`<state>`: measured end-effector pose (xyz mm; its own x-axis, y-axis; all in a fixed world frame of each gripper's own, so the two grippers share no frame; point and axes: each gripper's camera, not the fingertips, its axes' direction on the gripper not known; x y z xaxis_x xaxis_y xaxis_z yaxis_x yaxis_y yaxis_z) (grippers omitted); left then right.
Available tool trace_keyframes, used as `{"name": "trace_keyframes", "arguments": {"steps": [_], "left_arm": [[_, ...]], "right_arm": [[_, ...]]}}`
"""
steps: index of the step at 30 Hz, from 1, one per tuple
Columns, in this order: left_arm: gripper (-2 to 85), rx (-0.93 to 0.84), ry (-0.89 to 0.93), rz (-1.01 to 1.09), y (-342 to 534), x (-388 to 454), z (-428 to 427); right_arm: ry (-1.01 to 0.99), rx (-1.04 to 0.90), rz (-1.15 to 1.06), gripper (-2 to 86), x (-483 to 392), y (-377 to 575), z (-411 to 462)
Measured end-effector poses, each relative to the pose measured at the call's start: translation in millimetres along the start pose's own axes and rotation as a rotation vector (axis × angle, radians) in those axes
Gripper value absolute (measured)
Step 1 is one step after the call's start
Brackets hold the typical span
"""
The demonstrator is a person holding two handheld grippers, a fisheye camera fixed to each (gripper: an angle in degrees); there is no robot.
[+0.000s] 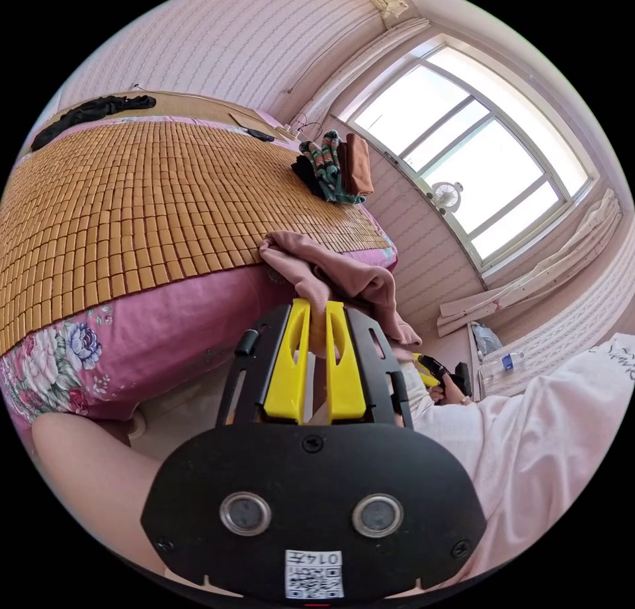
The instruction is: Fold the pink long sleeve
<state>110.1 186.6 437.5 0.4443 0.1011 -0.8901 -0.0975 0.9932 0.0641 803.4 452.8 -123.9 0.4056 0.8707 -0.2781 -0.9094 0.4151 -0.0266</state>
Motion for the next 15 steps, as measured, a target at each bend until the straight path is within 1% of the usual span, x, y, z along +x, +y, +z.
{"name": "trace_keyframes", "arguments": {"steps": [2, 4, 5, 6, 7, 8, 9, 11, 14, 15], "left_arm": [[4.1, 0.0, 0.015, -0.022, 0, 0, -9], [4.2, -0.002, 0.028, -0.036, -2, 1, -18], [4.2, -0.002, 0.038, -0.044, -3, 2, -25], [4.3, -0.001, 0.048, -0.05, -3, 5, -31], [4.3, 0.0, 0.051, -0.052, -4, 6, -35], [4.3, -0.001, 0.054, -0.051, -4, 10, -42], [4.3, -0.001, 0.047, -0.044, -5, 15, -49], [4.2, 0.002, 0.036, -0.028, -6, 23, -61], [4.3, 0.004, 0.038, -0.013, -9, 36, -80], [4.4, 0.006, 0.043, -0.008, -9, 41, -88]], "right_arm": [[-0.044, -0.073, 0.09, 17.2, 25, 1, 21], [-0.168, -0.168, 0.169, 17.8, 46, 6, 47], [-0.281, -0.23, 0.216, 17.6, 56, 8, 64], [-0.44, -0.282, 0.252, 16.9, 62, 9, 80], [-0.532, -0.31, 0.267, 15.4, 63, 9, 87], [-0.698, -0.371, 0.297, 12.2, 63, 8, 100], [-0.726, -0.373, 0.306, 10.1, 62, 5, 101], [-0.67, -0.308, 0.211, 7.0, 55, -4, 83], [-0.754, -0.216, 0.171, 4.4, 53, -19, 51], [-0.746, -0.197, 0.12, 3.9, 47, -26, 36]]}}
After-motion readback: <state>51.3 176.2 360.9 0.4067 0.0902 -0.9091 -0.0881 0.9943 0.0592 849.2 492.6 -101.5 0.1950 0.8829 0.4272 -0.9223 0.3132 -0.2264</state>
